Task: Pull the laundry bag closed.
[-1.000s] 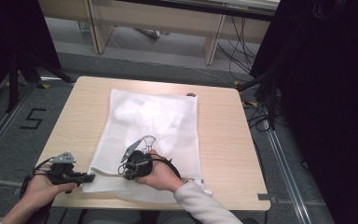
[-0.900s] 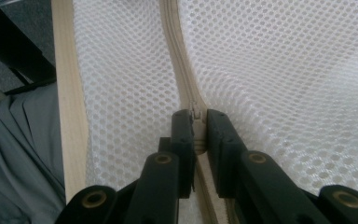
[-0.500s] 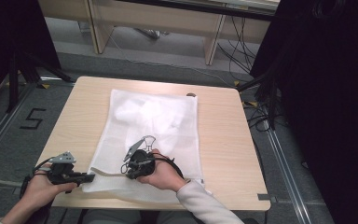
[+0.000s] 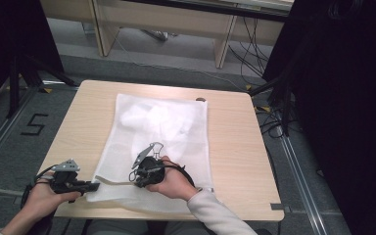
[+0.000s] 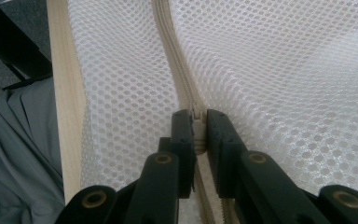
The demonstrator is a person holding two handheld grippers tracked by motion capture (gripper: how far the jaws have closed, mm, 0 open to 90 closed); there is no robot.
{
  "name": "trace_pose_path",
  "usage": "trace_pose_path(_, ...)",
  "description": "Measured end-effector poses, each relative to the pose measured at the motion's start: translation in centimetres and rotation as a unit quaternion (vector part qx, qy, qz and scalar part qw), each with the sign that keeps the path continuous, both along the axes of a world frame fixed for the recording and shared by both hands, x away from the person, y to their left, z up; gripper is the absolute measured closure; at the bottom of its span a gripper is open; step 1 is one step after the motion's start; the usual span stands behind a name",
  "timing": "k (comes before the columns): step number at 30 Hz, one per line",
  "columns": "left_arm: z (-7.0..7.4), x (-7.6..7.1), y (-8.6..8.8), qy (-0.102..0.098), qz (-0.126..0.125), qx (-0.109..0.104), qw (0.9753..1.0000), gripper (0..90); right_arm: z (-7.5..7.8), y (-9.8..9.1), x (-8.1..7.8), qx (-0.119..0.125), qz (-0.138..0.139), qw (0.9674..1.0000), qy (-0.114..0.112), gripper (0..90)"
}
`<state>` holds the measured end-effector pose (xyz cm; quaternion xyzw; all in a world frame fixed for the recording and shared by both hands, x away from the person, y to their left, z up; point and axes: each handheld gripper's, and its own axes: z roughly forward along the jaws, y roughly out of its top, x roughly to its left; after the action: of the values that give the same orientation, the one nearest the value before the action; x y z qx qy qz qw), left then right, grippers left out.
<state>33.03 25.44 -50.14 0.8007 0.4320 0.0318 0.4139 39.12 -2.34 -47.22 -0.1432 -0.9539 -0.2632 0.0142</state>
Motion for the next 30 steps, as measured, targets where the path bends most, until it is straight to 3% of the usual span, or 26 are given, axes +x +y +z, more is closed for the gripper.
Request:
trace_pose_path(1, -0.01, -0.01, 0.0, 0.0, 0.0, 0.002, 1.0, 85.3, 0.2, -0.12, -0.1, -0.011, -0.01, 0.9999, 0.006, 82.3)
trace_pose_path(3, -0.01, 0.0, 0.02, 0.0, 0.0, 0.0, 1.0, 85.3, 0.07, -0.2, 0.14, 0.001, 0.004, 1.0, -0.003, 82.3)
trace_pose_path(5, -0.01, 0.0, 0.01, 0.0, 0.0, 0.002, 1.0, 85.3, 0.16, -0.41, 0.21, -0.007, 0.004, 0.9999, -0.009, 82.3)
trace_pose_path(19, -0.01, 0.01, 0.03, 0.0, 0.0, 0.001, 1.0, 85.4, 0.29, -0.59, 0.22, -0.002, 0.002, 1.0, 0.001, 82.4)
trace_pose_path(25, 0.02, 0.01, 0.04, 0.001, 0.0, 0.005, 1.0, 85.4, 0.35, -0.78, 0.34, -0.01, 0.004, 0.9999, -0.01, 82.3)
trace_pose_path(27, 0.09, 0.04, 0.11, 0.006, -0.004, 0.008, 0.9999, 85.3, 0.37, -0.79, 0.16, -0.002, -0.001, 1.0, 0.004, 82.3)
trace_pose_path(30, 0.02, 0.02, 0.06, 0.002, -0.001, 0.005, 1.0, 85.4, 0.39, -0.88, 0.19, -0.004, -0.001, 1.0, 0.001, 82.3)
